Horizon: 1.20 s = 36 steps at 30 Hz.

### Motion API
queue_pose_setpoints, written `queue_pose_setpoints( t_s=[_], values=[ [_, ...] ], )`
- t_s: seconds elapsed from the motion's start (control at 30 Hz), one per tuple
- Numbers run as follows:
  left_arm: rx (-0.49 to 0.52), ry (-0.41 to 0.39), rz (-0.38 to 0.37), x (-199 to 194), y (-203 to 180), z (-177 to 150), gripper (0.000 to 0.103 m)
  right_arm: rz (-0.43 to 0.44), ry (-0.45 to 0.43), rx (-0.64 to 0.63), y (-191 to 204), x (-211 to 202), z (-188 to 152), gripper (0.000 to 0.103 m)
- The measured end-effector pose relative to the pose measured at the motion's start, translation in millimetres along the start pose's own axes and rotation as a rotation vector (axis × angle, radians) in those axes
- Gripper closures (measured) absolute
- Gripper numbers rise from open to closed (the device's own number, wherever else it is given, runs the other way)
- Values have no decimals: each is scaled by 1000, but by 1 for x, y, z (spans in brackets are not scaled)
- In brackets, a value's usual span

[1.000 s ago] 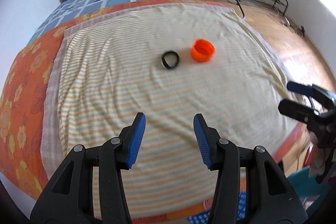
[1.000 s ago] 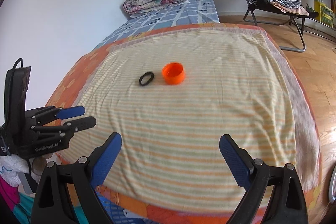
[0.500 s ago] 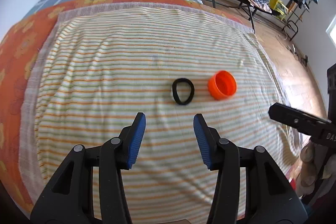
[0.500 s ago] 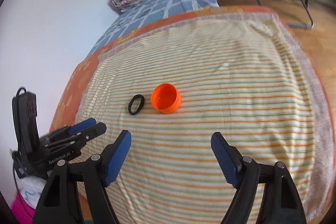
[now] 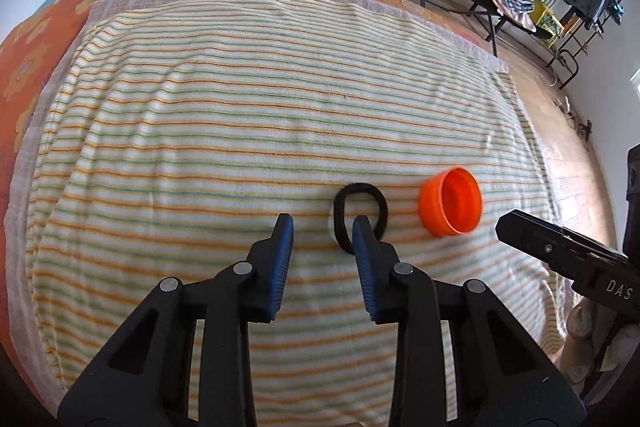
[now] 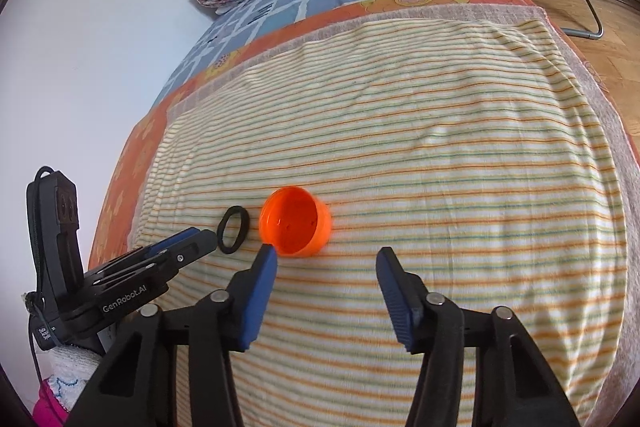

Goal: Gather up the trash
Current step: 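Grasp the black hair tie with the left gripper while the right grasps the orange cap, then lift the hair tie with the left gripper while the right lifts the orange cap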

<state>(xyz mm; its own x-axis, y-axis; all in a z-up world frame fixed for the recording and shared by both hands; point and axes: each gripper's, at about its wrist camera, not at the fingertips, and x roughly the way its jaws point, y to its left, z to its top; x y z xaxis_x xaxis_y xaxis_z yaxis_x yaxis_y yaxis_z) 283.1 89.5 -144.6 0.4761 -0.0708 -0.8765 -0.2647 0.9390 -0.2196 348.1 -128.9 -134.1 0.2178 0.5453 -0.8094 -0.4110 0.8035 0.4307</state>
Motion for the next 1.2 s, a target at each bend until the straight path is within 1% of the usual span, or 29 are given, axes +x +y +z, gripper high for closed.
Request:
queue_pose_setpoints(
  t_s=[0.13, 0.2, 0.3, 0.43, 0.5, 0.53, 0.6, 0.67, 0.7, 0.77, 0.8, 1.03, 1.07, 1.13, 1.2],
  values=[
    [-1, -2, 10, 6, 2, 2, 73, -14, 4, -1, 0, 8, 6, 55],
    [9, -6, 19, 7, 1, 3, 76, -31, 11, -3, 0, 13, 9, 58],
    [18, -14, 26, 9, 0, 3, 82, -43, 12, 2, -3, 17, 9, 60],
    [34, -20, 25, 10, -1, 5, 95, -52, 14, 2, -3, 22, 10, 64],
    [30, -22, 17, 10, -2, 6, 97, -56, 14, -5, -1, 23, 11, 67],
    [34, -23, 15, 10, -2, 6, 99, -57, 13, -8, 0, 24, 11, 70],
    [44, -26, 17, 10, -4, 5, 99, -61, 15, -15, 2, 25, 10, 73],
    [49, -31, 16, 8, -6, 5, 100, -62, 19, -25, 5, 27, 9, 84],
    [47, -33, 15, 8, -6, 5, 100, -64, 20, -29, 6, 28, 8, 87],
    [45, -43, 7, 4, -5, 6, 101, -62, 16, -36, 7, 27, 7, 95],
    [47, -52, 2, 1, -5, 7, 101, -62, 10, -37, 7, 25, 7, 96],
    [43, -69, 0, -7, -4, 7, 101, -62, -49, -37, 6, 8, 8, 100],
    [48, -70, 3, -8, -5, 6, 101, -64, -55, -39, 6, 5, 8, 100],
    [49, -72, 3, -10, -6, 5, 101, -41, -54, -54, 7, 3, 8, 100],
    [45, -74, 1, -12, -6, 4, 101, -47, -50, -63, 9, 2, 8, 97]
  ],
)
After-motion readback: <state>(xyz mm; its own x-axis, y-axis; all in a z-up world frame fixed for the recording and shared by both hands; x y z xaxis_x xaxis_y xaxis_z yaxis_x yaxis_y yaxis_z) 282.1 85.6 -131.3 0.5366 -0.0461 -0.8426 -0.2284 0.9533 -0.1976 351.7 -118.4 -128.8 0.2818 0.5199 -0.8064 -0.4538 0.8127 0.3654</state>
